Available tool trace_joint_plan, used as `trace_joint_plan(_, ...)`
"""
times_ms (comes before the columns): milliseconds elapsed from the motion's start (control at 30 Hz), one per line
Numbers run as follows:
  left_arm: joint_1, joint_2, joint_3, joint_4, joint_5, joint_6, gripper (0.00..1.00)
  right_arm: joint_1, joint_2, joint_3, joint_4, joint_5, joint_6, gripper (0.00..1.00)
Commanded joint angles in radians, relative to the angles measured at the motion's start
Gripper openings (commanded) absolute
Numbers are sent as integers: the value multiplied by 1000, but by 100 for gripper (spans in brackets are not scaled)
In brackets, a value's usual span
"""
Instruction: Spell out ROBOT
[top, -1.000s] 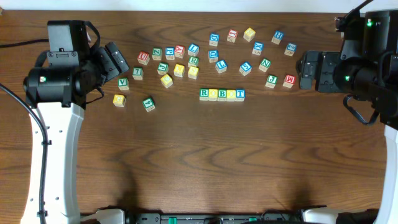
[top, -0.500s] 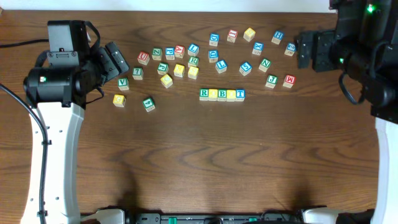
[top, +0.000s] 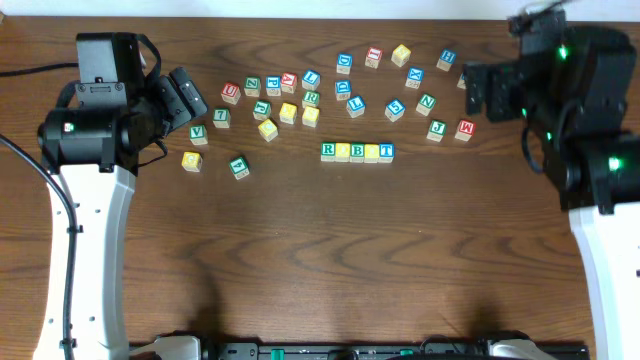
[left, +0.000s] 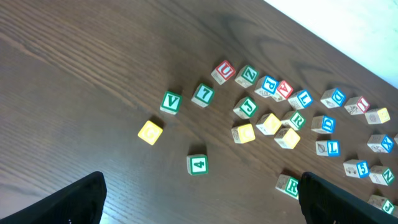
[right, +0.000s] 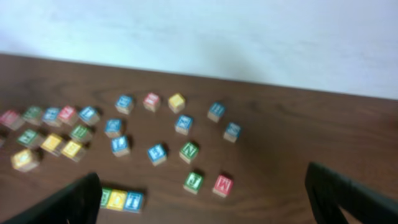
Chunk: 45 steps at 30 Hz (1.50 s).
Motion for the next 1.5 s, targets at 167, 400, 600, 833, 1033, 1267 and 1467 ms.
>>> trace_joint_plan(167,2,1,5,-4,-10,10,97,-66,-314,-502,334,-11,-13,99)
trace_joint_plan(400,2,1,5,-4,-10,10,97,-66,-555,-921,674,-10,-13,99)
trace_joint_plan(600,2,1,5,-4,-10,10,97,-66,-743,-1183,838,-10,-13,99)
trace_joint_plan(833,2,1,5,-4,-10,10,97,-64,-921,-1365,886,-10,-13,99)
trace_joint_plan(1033,2,1,5,-4,-10,10,97,-61,-1033,-1452,895,-11,-13,99)
trace_joint_plan(1267,2,1,5,-4,-10,10,97,-50,-1122,-1519,896,-10,-13,99)
trace_joint_plan(1467,2,1,5,-4,-10,10,97,-44,-1223,-1526,820,-13,-13,99)
